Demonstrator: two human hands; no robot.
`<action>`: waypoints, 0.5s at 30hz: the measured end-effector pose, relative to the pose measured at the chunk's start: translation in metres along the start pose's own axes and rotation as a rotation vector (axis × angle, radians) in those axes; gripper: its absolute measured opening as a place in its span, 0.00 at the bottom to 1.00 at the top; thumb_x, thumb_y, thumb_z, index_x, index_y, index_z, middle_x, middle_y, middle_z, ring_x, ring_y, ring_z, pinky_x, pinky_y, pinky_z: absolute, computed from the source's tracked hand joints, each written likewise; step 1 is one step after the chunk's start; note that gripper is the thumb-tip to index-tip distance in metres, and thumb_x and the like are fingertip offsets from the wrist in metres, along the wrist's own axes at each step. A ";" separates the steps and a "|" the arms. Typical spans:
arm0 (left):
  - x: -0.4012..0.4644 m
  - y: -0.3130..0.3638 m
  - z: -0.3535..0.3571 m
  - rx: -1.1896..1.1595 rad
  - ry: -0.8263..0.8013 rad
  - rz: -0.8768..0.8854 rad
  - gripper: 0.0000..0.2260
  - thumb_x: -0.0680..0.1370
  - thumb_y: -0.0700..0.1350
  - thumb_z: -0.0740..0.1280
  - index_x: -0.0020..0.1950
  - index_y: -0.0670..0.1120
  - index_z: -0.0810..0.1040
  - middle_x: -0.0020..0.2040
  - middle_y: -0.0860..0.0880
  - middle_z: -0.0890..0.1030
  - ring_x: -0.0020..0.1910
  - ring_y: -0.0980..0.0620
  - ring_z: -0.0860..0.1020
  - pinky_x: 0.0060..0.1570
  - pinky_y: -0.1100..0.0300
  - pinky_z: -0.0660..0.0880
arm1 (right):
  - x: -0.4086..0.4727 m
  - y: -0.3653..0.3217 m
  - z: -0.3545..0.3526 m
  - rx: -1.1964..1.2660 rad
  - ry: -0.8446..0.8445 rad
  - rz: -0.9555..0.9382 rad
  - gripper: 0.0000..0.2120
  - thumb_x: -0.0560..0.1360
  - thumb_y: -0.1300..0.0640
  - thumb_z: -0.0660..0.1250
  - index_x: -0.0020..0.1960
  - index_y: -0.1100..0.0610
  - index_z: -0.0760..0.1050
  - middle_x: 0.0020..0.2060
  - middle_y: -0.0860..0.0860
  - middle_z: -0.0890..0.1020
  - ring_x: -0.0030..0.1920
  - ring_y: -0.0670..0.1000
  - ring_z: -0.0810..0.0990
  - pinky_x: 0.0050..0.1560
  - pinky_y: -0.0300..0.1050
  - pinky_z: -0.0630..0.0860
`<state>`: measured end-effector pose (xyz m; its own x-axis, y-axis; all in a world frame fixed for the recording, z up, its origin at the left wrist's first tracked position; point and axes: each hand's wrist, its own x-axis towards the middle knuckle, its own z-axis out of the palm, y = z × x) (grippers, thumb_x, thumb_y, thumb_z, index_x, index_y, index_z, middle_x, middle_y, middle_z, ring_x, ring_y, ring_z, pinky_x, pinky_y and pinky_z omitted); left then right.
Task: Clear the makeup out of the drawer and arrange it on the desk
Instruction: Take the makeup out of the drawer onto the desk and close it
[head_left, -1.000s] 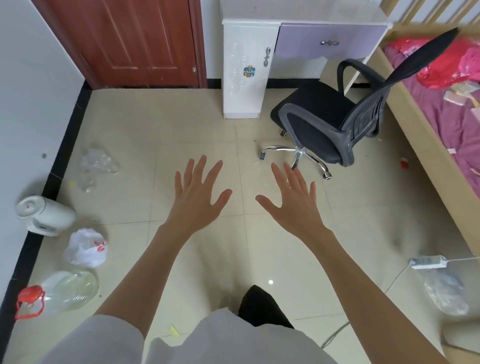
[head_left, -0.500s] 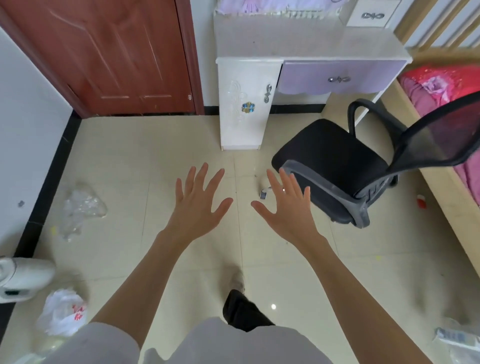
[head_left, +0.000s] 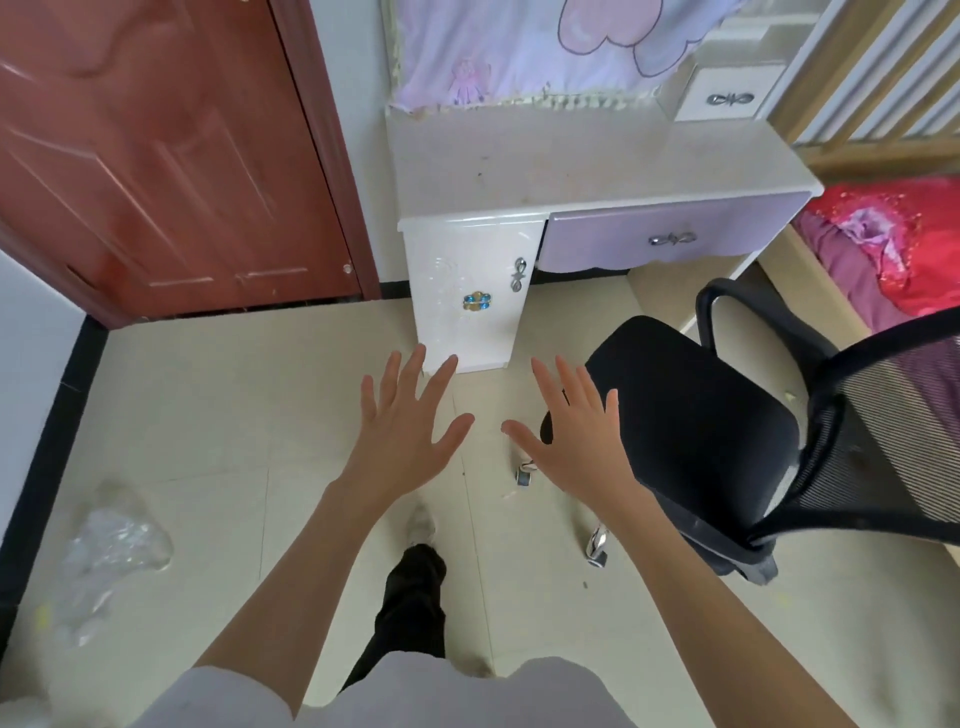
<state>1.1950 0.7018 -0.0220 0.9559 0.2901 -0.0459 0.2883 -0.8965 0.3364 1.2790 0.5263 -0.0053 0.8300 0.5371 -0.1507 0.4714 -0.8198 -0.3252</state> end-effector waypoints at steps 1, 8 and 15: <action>0.021 -0.006 -0.002 0.006 -0.001 0.013 0.36 0.70 0.68 0.40 0.76 0.56 0.48 0.77 0.47 0.47 0.76 0.45 0.42 0.71 0.43 0.40 | 0.019 -0.002 -0.001 0.008 0.009 0.011 0.36 0.76 0.36 0.54 0.77 0.47 0.44 0.77 0.50 0.46 0.76 0.53 0.43 0.72 0.62 0.42; 0.170 -0.054 -0.030 0.017 -0.048 0.139 0.36 0.69 0.68 0.39 0.76 0.56 0.48 0.77 0.48 0.46 0.76 0.46 0.42 0.71 0.42 0.42 | 0.152 -0.017 -0.017 0.038 0.064 0.127 0.36 0.76 0.37 0.55 0.77 0.47 0.44 0.77 0.50 0.47 0.76 0.53 0.43 0.72 0.61 0.43; 0.283 -0.066 -0.045 0.001 -0.074 0.246 0.37 0.69 0.67 0.40 0.76 0.54 0.51 0.77 0.46 0.49 0.76 0.44 0.44 0.70 0.41 0.43 | 0.240 -0.015 -0.036 0.062 0.079 0.236 0.35 0.76 0.37 0.55 0.76 0.46 0.43 0.77 0.50 0.46 0.76 0.53 0.43 0.73 0.60 0.41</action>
<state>1.4443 0.8582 -0.0152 0.9988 0.0382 -0.0315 0.0467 -0.9373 0.3453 1.4814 0.6604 -0.0029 0.9368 0.3131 -0.1561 0.2448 -0.9055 -0.3465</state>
